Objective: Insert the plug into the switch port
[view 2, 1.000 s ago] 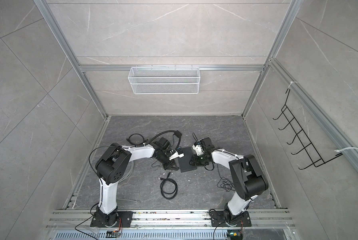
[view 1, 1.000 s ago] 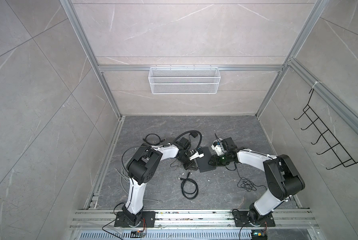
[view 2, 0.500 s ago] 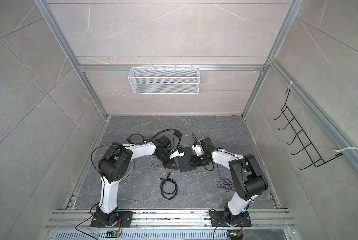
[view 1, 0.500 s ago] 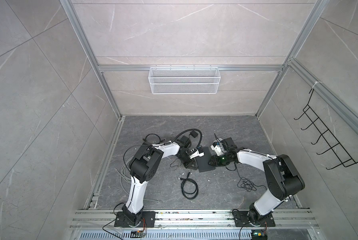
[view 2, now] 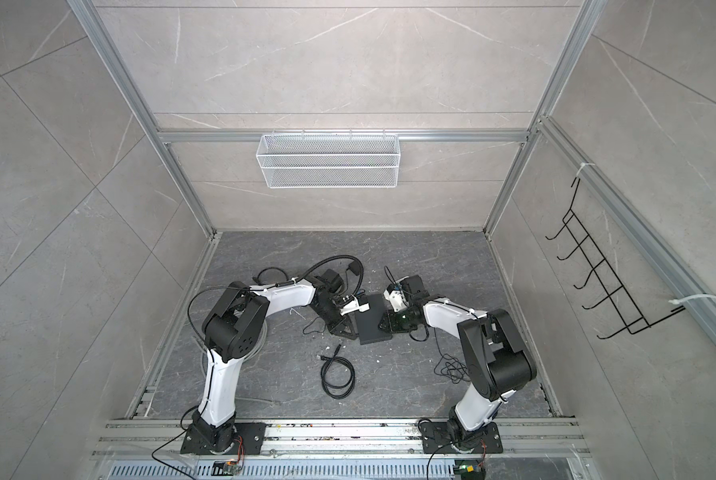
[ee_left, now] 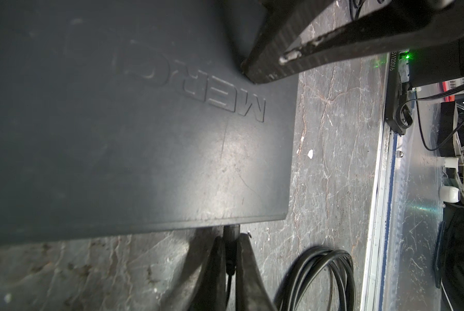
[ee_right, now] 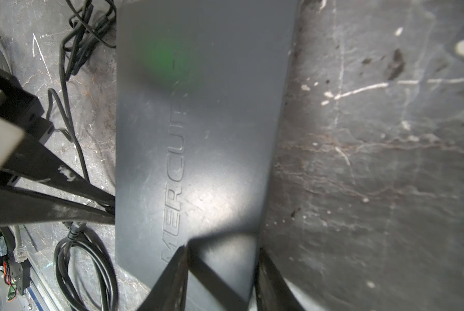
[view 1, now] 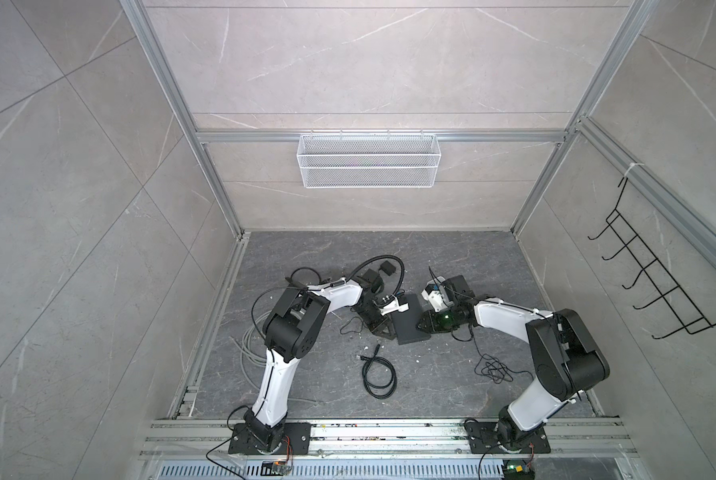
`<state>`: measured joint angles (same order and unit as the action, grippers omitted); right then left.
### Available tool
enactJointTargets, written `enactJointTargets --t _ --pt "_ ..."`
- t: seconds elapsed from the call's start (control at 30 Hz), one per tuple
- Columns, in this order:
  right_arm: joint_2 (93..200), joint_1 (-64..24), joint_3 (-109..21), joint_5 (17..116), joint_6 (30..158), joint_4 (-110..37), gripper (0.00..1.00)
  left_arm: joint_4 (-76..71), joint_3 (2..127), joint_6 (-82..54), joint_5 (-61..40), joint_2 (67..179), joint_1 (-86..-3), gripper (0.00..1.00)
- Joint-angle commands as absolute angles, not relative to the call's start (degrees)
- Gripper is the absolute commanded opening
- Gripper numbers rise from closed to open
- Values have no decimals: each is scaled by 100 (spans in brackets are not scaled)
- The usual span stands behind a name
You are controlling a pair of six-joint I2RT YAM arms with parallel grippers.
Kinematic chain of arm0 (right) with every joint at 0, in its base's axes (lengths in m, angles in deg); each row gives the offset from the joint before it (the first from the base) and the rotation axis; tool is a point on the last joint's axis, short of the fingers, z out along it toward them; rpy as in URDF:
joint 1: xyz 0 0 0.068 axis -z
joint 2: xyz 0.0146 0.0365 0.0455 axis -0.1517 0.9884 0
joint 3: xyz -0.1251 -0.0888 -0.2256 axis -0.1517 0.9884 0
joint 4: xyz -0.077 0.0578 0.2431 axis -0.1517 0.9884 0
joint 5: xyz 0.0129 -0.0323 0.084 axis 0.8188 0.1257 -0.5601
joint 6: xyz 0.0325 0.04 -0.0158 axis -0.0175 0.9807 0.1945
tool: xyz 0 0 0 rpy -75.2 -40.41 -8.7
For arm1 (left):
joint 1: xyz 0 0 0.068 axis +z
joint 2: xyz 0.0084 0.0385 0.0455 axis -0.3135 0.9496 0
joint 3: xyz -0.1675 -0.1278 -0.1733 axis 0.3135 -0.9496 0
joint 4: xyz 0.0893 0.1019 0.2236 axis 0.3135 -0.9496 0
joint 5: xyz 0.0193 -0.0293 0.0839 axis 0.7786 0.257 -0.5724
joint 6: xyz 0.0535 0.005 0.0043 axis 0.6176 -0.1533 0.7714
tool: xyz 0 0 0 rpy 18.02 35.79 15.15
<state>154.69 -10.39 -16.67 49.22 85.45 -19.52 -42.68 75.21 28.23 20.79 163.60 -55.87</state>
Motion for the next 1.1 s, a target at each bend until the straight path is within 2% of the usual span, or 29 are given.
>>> enactJointTargets --t 0.0,0.1,0.23,0.4,0.57,0.67,0.9,1.07 --pt "15423 -1791 -1524 2968 8661 -2005 43 -2295 8041 2702 2437 16431 -5751 0" --pt "15288 -1633 -1530 3373 8908 -1956 47 -2599 7920 2918 2252 16305 -5692 1" --pt "15158 -1271 -1672 4141 9207 -1562 53 -3236 7849 3202 2211 16162 -5448 14" --pt "15022 -749 -1578 4249 9455 -1613 56 -3524 7685 3341 2210 15873 -5150 28" --pt "15020 -727 -1644 4394 9549 -1595 58 -3672 7676 3381 2230 15630 -4907 34" --pt "15046 -720 -1699 4561 9734 -1624 59 -3439 7658 2796 2132 15477 -4816 39" --pt "15135 -726 -1539 4825 10289 -1881 65 -2072 7369 -840 1225 15373 -4995 37" --pt "15267 -729 -1374 4619 10475 -2184 63 -1855 7244 -1973 487 15570 -5280 37"
